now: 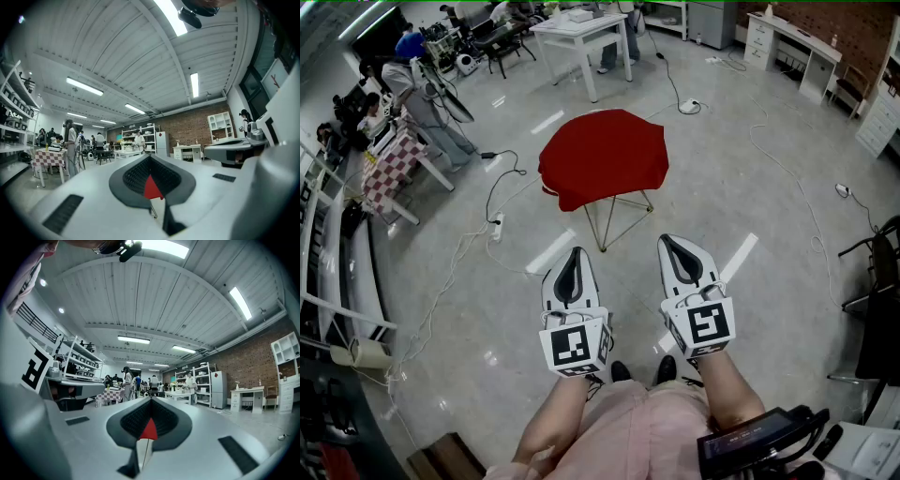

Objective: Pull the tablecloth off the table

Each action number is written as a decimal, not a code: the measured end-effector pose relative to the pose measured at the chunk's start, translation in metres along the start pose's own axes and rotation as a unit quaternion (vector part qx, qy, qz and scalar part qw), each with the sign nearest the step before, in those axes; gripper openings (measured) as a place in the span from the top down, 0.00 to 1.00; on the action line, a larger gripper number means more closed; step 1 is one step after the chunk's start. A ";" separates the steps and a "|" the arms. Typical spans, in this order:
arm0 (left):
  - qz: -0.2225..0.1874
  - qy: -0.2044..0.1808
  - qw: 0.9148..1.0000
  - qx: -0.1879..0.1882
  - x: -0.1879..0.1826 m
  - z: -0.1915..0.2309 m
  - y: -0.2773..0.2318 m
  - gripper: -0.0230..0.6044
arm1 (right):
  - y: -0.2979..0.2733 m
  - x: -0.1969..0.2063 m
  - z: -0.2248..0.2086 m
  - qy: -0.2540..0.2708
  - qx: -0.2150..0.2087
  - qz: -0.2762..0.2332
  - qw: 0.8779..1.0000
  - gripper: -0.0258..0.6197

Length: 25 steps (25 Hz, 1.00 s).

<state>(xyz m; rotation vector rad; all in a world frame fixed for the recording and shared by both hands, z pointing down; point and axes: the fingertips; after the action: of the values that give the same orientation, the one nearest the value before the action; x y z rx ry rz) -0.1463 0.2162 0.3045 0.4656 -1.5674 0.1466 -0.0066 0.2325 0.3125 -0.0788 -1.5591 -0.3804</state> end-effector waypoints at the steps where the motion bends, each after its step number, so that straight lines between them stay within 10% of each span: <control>1: -0.001 -0.001 1.000 0.000 0.000 -0.001 0.001 0.92 | 0.002 0.002 -0.001 0.002 -0.001 0.001 1.000 0.93; 25: 0.001 -0.015 0.999 -0.031 0.012 -0.050 0.008 0.92 | 0.043 0.027 -0.046 -0.017 -0.024 0.013 0.999 0.93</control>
<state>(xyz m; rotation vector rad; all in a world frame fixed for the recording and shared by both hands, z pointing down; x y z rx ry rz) -0.1032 0.2397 0.3214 0.4186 -1.5966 0.0932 0.0486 0.2551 0.3465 -0.1435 -1.5814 -0.3980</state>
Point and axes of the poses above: the fingertips, and each gripper's own axes: y backward along the fingers, z to its left, x out of its underside, and after that the axes turned 10 degrees about -z, right-handed
